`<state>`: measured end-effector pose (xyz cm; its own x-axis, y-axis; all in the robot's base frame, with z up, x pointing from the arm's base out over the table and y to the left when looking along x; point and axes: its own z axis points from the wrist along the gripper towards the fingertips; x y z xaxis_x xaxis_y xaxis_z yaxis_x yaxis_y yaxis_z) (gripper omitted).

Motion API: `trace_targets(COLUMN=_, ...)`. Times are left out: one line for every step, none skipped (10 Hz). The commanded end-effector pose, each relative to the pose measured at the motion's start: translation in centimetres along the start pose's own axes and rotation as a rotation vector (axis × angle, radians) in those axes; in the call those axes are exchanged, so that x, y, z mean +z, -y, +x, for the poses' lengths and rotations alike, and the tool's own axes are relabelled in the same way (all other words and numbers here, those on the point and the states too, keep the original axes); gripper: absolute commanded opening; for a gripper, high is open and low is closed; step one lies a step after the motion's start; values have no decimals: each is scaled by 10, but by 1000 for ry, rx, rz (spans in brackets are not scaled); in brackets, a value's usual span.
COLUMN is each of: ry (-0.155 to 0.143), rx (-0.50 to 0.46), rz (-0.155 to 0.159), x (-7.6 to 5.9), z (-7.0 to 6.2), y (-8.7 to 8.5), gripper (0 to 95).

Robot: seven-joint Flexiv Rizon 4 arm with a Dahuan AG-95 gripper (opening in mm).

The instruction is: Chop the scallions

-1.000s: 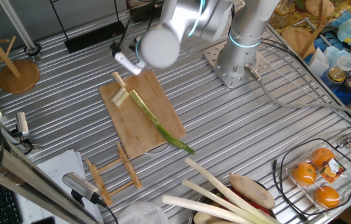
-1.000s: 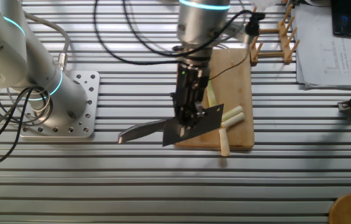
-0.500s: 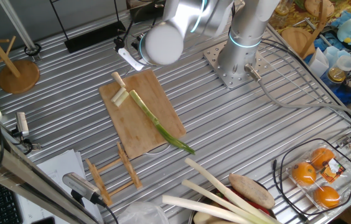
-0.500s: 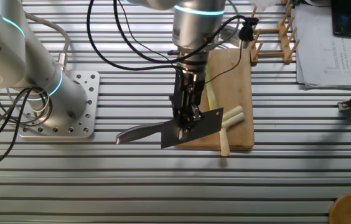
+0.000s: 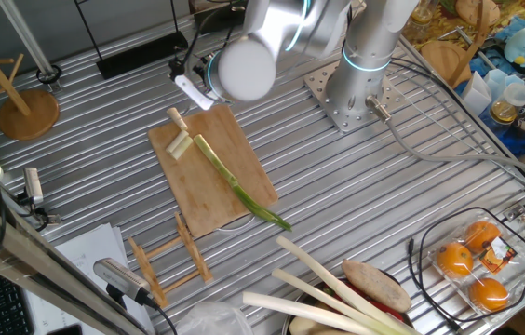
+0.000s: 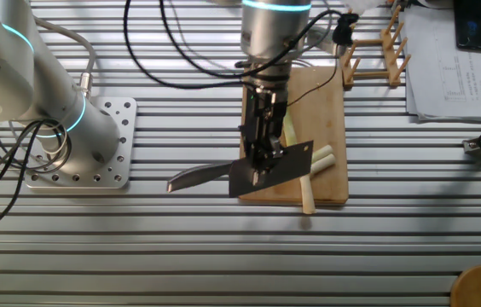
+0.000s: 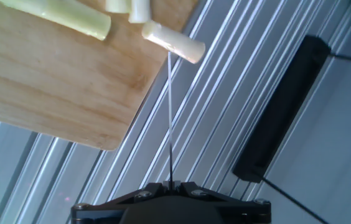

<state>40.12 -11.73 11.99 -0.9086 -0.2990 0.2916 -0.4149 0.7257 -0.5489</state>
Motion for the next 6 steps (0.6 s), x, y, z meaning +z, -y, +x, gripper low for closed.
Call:
trace_targets(ry=1, rx=-2, rz=-14, x=-2, z=2, y=1, gripper=0)
trace_targets(ry=17, rx=12, rz=-56, x=-2, z=2, y=1, gripper=0)
trace_targets(ry=7, rx=33, rz=-94, x=-2, z=2, y=1, gripper=0)
trace_targets(ry=-19, rx=95, rz=-190, x=-2, z=2, y=1, gripper=0)
trace_targets(ry=-49, rx=130, rz=-208, x=-2, z=2, y=1, gripper=0)
trace_targets(ry=-59, rx=174, rz=-214, x=-2, z=2, y=1, gripper=0)
